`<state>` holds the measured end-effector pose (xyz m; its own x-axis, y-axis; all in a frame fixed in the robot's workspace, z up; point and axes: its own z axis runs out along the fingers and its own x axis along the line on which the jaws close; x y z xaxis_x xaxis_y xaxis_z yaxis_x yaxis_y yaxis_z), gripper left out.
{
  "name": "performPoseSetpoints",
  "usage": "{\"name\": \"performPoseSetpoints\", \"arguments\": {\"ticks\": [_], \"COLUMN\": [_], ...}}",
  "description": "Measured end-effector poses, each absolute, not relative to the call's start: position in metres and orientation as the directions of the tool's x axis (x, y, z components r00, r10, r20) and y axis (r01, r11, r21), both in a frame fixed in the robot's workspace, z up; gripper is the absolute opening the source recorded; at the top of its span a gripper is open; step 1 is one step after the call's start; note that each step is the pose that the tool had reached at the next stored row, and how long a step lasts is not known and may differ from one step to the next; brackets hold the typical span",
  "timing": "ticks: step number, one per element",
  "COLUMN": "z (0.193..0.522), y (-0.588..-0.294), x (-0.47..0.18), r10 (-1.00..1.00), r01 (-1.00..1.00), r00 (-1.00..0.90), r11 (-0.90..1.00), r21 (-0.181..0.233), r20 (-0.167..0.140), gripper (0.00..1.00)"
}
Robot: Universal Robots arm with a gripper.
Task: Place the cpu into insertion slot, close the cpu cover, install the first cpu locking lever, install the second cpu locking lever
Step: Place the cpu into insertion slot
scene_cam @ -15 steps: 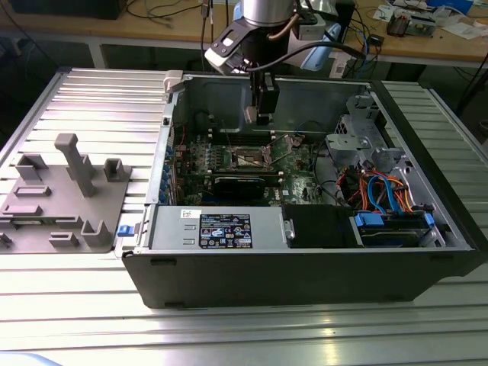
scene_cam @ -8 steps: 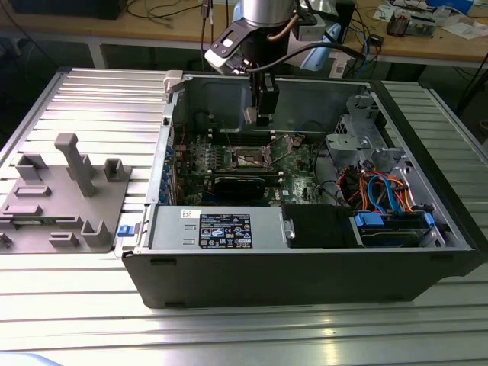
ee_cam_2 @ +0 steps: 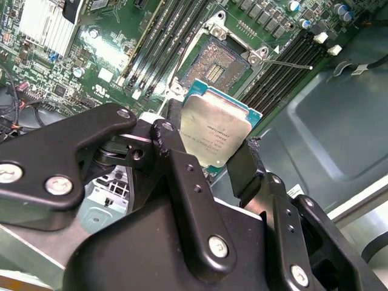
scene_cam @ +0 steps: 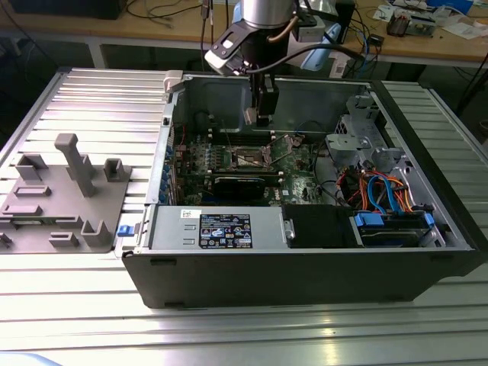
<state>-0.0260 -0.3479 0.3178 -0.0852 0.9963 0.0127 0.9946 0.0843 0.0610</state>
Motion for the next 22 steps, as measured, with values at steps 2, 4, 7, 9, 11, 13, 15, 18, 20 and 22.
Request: {"name": "performPoseSetpoints", "arguments": {"ticks": [2,4,7,9,11,13,15,18,20,22], "z": [0.3174,0.3170,0.3165,0.3160,0.3157,0.3153,0.3148,0.3142,0.3136,0.3132], "y": [-0.3479,-0.3479,-0.3479,-0.3479,-0.3479,-0.3479,-0.3479,-0.3479,-0.3479,-0.3479], "x": [-0.0260,-0.0260,-0.0260,-0.0260,-0.0260,-0.0260,-0.0260,-0.0260,-0.0260,-0.0260], "r10": [0.996,0.996,0.996,0.996,0.996,0.996,0.996,0.996,0.996,0.996], "r01": [0.995,0.995,0.995,0.995,0.995,0.995,0.995,0.995,0.995,0.995], "r00": [-0.085,-0.085,-0.085,-0.085,-0.085,-0.085,-0.085,-0.085,-0.085,-0.085], "r11": [0.084,0.084,0.084,0.084,0.084,0.084,0.084,0.084,0.084,0.084], "r21": [0.061,0.061,0.061,0.061,0.061,0.061,0.061,0.061,0.061,0.061], "r20": [0.013,0.013,0.013,0.013,0.013,0.013,0.013,0.013,0.013,0.013], "gripper": [0.55,0.55,0.55,0.55,0.55,0.55,0.55,0.55,0.55,0.55]}}
